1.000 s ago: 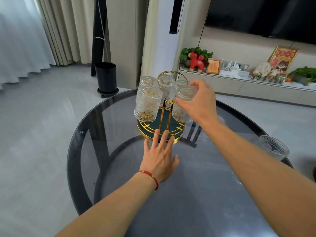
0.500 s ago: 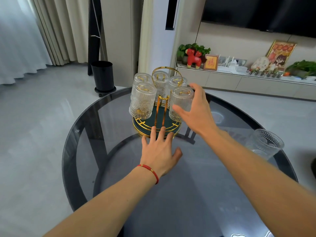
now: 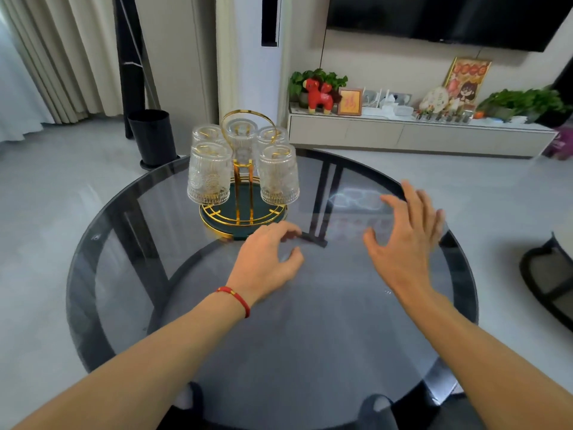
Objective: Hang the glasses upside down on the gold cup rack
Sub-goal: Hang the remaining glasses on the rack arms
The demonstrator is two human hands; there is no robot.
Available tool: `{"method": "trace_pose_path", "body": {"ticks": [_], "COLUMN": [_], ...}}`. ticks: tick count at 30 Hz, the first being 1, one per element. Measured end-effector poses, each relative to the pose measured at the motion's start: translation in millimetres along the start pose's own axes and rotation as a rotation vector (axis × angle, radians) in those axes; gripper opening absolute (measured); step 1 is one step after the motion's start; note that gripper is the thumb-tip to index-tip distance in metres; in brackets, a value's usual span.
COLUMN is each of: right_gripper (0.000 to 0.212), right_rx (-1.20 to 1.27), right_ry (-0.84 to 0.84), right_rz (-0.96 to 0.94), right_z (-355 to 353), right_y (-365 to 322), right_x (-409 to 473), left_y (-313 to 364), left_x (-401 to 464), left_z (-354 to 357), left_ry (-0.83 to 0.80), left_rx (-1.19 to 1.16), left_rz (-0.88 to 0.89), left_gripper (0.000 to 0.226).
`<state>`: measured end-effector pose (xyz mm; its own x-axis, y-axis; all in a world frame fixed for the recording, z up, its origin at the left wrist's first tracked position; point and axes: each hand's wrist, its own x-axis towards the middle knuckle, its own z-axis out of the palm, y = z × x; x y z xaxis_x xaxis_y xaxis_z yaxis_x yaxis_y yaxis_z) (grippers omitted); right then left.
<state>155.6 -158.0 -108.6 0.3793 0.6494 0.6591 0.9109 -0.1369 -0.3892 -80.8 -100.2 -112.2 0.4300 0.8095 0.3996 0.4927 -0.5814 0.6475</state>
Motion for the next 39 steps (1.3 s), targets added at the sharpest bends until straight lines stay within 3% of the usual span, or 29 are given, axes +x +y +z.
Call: {"method": "trace_pose_path", "body": {"ticks": [3, 7, 11, 15, 19, 23, 27, 30, 33, 36, 39], "right_gripper": [0.079, 0.108, 0.094, 0.081, 0.075, 0.085, 0.097, 0.099, 0.106, 0.073, 0.051], "right_rx": [0.034, 0.380, 0.475, 0.454, 0.513, 0.511, 0.476, 0.563, 0.807, 1.018, 1.127], "right_ry": [0.064, 0.029, -0.038, -0.080, -0.379, -0.606, -0.694, -0.732, -0.869, -0.949, -0.873], "right_rz": [0.268, 0.578, 0.715, 0.649, 0.237, -0.027, -0.156, -0.077, 0.214, 0.377, 0.449], "right_z": [-2.1, 5.5, 12.8, 5.2, -13.1, -12.0, -4.1, -2.5, -8.2, -6.9, -0.8], "right_y": [25.4, 46.6, 61.4, 59.1, 35.8, -8.7, -42.9, -51.5, -50.0, -58.0, -69.1], "right_x": [4.4, 1.0, 2.8, 3.9, -1.1, -12.2, -19.7, -19.6, -16.4, -20.9, -21.9], "left_y": [6.9, 12.3, 15.7, 14.9, 14.0, 24.7, 28.0, 24.0, 16.5, 5.7, -3.6], "left_x": [-1.7, -2.8, -3.6, -3.9, -5.9, -6.4, -7.5, -3.4, -0.2, -2.8, -5.7], "left_z": [1.3, 4.3, 7.6, 10.0, 10.7, 6.4, -4.9, -21.1, -36.6, -43.1, -44.7], "left_ry": [-0.095, -0.192, -0.193, -0.213, -0.214, -0.296, -0.212, -0.151, -0.094, -0.144, -0.210], "left_rx": [-0.055, -0.005, -0.040, -0.062, -0.086, -0.403, -0.414, -0.556, -0.793, -0.910, -0.890], "left_rz": [-0.061, -0.064, -0.078, -0.085, -0.101, -0.178, -0.126, -0.206, -0.349, -0.407, -0.373], "left_gripper": [0.040, 0.049, 0.045, 0.042, 0.056, 0.079, 0.072, 0.064, 0.060, 0.067, 0.068]}}
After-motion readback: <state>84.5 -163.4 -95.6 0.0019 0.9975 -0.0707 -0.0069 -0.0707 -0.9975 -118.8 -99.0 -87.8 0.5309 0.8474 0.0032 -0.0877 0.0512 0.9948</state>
